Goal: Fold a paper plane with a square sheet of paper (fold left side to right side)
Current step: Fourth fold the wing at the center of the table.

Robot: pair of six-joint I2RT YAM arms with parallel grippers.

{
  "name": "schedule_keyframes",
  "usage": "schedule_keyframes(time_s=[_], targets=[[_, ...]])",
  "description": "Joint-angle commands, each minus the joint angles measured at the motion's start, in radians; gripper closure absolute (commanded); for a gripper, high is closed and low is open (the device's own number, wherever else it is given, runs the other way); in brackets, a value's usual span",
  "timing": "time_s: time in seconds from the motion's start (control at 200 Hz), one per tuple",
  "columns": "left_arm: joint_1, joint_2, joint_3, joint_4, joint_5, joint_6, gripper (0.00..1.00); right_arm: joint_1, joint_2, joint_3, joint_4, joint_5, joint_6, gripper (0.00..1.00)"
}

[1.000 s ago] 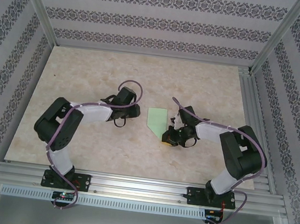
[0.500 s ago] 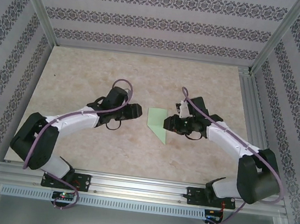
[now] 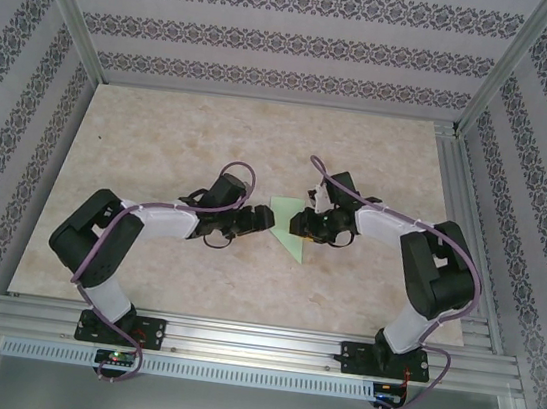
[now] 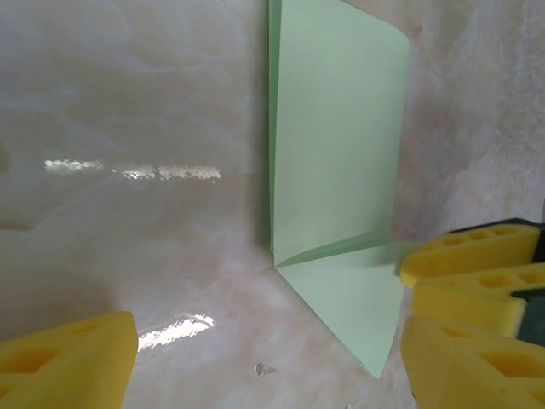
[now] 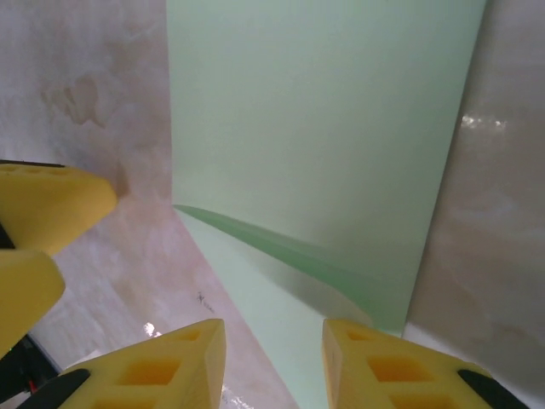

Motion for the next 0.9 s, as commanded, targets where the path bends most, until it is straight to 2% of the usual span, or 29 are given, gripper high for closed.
schedule_keyframes(time_s=[0.0, 0.335, 0.804, 0.899], targets=[[-0.017, 0.019, 0.032, 0.053, 0.028, -0.026, 0.19, -0.015, 0.018, 0.016, 0.01, 0.032, -0.035, 0.65], [-0.051, 0.08, 0.11, 0.024, 0.035, -0.023, 0.26, -0.033, 0.02, -0.001, 0.007, 0.044, -0.053, 0.65], [-0.069, 0.12, 0.153, -0.038, 0.001, -0.023, 0.27, -0.044, 0.047, -0.007, 0.014, 0.033, -0.059, 0.67], [-0.072, 0.133, 0.16, -0.03, 0.01, -0.027, 0.29, -0.043, 0.054, -0.008, 0.015, 0.029, -0.059, 0.68]])
